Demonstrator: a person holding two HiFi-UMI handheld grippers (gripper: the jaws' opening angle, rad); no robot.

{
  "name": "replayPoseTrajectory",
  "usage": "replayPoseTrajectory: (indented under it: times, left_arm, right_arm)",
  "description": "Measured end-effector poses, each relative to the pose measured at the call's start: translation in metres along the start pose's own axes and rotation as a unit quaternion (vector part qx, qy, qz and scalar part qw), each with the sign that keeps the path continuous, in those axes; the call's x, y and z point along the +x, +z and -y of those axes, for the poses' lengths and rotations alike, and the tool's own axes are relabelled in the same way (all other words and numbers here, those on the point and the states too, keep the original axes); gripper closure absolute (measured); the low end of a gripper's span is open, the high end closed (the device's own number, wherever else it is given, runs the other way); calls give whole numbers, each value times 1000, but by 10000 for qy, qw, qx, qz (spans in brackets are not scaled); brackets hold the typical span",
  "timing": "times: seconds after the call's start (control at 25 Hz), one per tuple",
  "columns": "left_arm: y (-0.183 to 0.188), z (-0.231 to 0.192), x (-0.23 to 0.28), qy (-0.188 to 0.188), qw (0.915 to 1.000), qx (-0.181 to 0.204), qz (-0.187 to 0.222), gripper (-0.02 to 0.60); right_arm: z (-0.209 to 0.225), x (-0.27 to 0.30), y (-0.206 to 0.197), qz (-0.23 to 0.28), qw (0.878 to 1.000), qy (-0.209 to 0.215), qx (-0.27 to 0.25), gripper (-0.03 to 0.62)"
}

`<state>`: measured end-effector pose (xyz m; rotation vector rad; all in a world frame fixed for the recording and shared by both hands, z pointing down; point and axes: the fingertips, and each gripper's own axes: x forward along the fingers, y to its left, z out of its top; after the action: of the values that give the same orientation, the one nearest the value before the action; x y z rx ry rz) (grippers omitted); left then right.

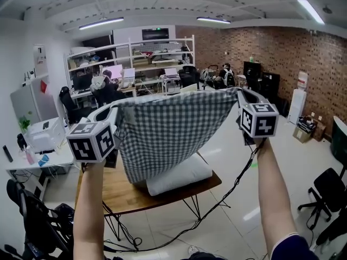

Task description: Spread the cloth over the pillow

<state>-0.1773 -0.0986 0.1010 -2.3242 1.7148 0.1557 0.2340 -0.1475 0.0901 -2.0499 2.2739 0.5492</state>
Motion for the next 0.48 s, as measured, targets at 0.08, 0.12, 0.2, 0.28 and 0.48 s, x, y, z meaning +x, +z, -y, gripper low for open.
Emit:
replayPoseTrajectory:
  times: [0.08, 0.12, 0.2, 0.28, 0.48]
  left_arm:
    - [8, 5, -3, -32, 10000, 6, 93, 571]
    - [12, 7, -3, -48, 9999, 18, 131, 571]
    - [16, 10, -4, -86, 9998, 28, 178, 571]
    - [21, 11, -5, -118, 9997, 5, 220, 571]
    - [39, 14, -10, -148, 9992, 31, 367, 571]
  right_arm:
    - [6, -7, 7, 59, 10000, -48, -8, 562]
    - [8, -10, 11, 87, 9999, -72, -6, 562]
    - [12, -15, 17, 131, 9998, -118, 1, 562]
    - [14, -18, 23, 174, 9998, -139, -3, 562]
    - [19, -26, 41, 309, 9994, -173, -19, 562]
